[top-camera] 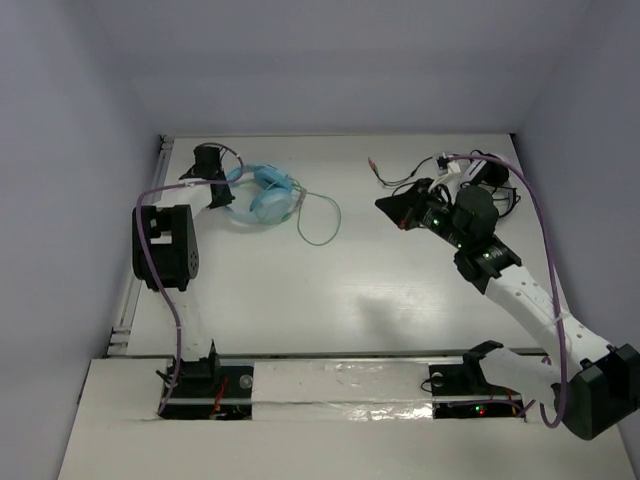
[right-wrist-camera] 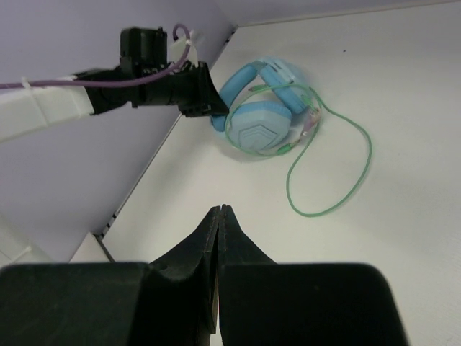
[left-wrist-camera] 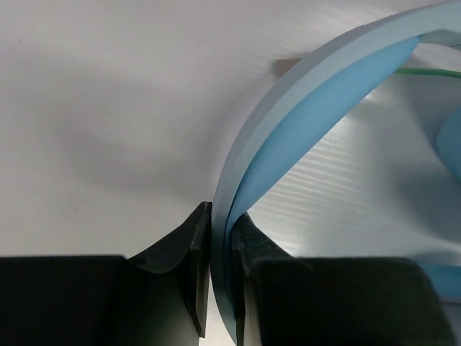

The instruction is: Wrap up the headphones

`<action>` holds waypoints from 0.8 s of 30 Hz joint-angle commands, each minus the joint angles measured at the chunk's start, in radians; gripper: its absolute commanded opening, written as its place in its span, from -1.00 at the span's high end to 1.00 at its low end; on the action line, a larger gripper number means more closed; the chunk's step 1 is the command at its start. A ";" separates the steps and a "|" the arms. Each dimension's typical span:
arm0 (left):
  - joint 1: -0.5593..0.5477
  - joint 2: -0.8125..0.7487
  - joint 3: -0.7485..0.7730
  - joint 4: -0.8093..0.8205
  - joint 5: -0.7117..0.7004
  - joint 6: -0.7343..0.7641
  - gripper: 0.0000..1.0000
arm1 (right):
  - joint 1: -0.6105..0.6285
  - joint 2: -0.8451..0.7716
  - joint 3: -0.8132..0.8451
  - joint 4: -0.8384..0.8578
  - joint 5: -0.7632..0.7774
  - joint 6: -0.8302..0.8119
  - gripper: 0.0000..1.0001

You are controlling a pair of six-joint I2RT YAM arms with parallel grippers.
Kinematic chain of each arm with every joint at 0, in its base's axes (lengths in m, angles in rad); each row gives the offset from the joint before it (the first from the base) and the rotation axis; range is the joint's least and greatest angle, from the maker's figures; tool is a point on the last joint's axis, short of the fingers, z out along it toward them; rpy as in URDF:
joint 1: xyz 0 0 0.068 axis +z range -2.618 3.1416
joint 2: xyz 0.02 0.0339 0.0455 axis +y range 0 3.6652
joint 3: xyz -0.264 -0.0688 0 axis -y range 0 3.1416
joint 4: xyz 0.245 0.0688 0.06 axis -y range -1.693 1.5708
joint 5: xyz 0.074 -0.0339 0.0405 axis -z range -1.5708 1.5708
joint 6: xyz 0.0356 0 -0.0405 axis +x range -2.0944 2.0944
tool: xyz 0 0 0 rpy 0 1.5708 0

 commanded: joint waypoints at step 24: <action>-0.687 -0.398 0.537 -0.635 -0.886 0.098 1.00 | 0.017 -0.088 0.174 0.005 -0.137 -0.182 0.70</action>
